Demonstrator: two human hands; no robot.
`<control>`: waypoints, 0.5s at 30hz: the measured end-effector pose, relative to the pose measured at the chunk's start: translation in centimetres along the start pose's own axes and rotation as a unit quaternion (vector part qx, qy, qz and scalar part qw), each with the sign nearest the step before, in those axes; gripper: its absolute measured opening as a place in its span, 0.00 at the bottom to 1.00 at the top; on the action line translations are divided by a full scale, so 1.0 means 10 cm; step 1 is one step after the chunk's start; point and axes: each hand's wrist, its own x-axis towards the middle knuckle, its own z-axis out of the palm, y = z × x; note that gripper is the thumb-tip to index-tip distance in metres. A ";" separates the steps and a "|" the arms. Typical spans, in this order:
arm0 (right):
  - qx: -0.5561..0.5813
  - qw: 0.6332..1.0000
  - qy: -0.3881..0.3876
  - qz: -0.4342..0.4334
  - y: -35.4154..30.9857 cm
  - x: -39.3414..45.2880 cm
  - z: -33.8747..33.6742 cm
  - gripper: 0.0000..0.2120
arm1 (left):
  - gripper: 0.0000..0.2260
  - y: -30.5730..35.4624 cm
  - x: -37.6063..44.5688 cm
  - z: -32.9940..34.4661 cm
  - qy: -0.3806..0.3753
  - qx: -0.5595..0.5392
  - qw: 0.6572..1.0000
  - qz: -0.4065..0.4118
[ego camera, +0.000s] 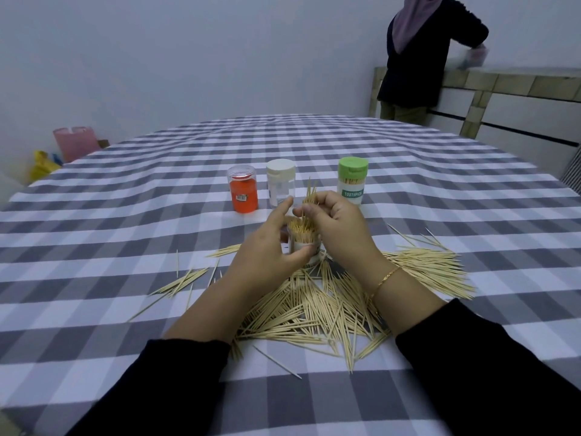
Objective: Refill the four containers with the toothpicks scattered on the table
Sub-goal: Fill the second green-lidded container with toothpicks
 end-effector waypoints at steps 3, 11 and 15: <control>-0.010 1.000 0.018 0.012 0.03 0.00 0.01 0.03 | 0.39 -0.01 0.00 0.00 0.001 -0.002 1.000 0.002; -0.055 0.996 -0.001 0.074 0.04 0.01 -0.03 0.02 | 0.37 -0.01 0.01 0.00 0.002 0.006 1.000 0.011; -0.043 0.998 0.015 0.041 0.02 0.01 -0.04 0.14 | 0.35 0.00 0.01 0.00 0.000 0.017 1.000 0.023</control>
